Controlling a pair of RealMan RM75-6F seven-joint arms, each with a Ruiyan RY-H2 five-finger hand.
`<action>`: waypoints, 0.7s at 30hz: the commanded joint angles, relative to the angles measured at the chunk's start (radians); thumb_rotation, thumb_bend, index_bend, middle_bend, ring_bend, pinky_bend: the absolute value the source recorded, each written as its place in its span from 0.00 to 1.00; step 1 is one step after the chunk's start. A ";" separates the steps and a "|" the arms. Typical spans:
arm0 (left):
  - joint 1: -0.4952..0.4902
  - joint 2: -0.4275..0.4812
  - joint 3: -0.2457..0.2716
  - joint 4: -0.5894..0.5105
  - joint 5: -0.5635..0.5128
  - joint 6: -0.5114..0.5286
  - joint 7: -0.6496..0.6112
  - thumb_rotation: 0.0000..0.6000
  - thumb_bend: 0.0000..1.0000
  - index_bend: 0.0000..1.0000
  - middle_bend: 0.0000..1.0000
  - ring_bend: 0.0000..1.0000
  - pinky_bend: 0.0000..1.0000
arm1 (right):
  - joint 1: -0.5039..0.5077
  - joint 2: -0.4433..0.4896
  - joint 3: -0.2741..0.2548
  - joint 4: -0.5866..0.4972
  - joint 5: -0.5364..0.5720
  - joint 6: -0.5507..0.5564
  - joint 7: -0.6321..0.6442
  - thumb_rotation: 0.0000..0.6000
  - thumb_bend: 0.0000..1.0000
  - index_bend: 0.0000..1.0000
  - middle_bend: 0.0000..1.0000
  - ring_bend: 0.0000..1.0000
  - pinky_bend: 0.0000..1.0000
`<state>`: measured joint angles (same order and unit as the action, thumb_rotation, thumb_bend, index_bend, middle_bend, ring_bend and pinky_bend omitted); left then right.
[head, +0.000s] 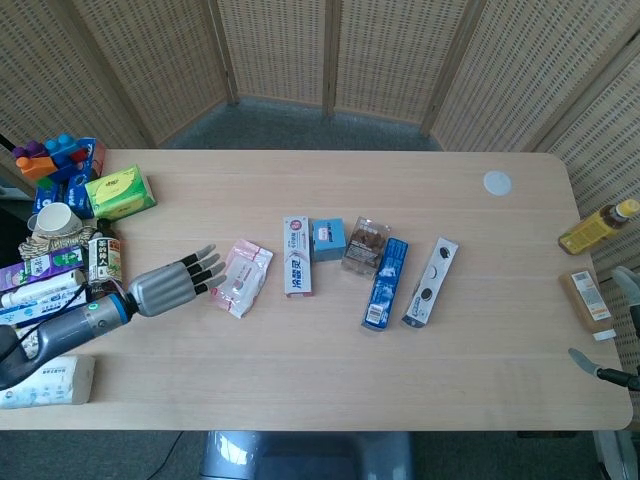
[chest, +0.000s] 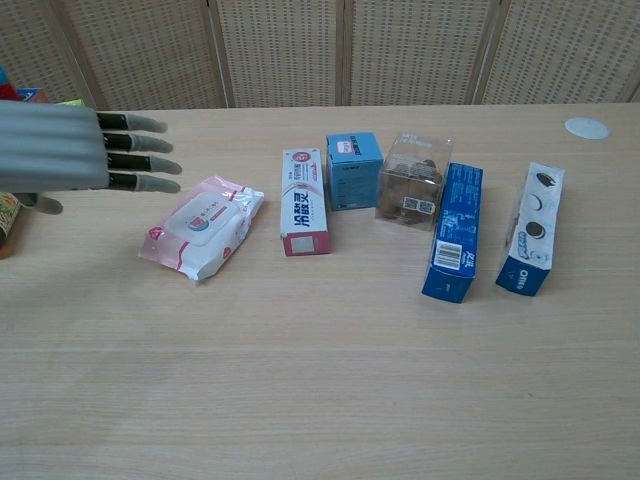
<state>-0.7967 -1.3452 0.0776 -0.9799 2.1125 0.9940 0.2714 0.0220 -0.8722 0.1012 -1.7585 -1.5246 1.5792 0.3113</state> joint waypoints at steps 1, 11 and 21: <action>-0.044 -0.075 0.027 0.058 0.005 -0.034 -0.004 1.00 0.00 0.00 0.00 0.00 0.00 | -0.002 0.004 0.001 0.002 0.000 0.004 0.011 1.00 0.00 0.00 0.00 0.00 0.00; -0.111 -0.171 0.040 0.141 -0.035 -0.108 0.055 1.00 0.00 0.00 0.00 0.00 0.00 | -0.007 0.017 0.006 0.011 0.004 0.012 0.058 1.00 0.00 0.00 0.00 0.00 0.00; -0.133 -0.299 0.055 0.252 -0.076 -0.100 0.070 1.00 0.00 0.00 0.00 0.00 0.00 | -0.006 0.020 0.006 0.016 0.003 0.007 0.079 1.00 0.00 0.00 0.00 0.00 0.00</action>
<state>-0.9249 -1.6268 0.1280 -0.7446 2.0454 0.8954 0.3394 0.0161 -0.8525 0.1072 -1.7427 -1.5212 1.5863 0.3892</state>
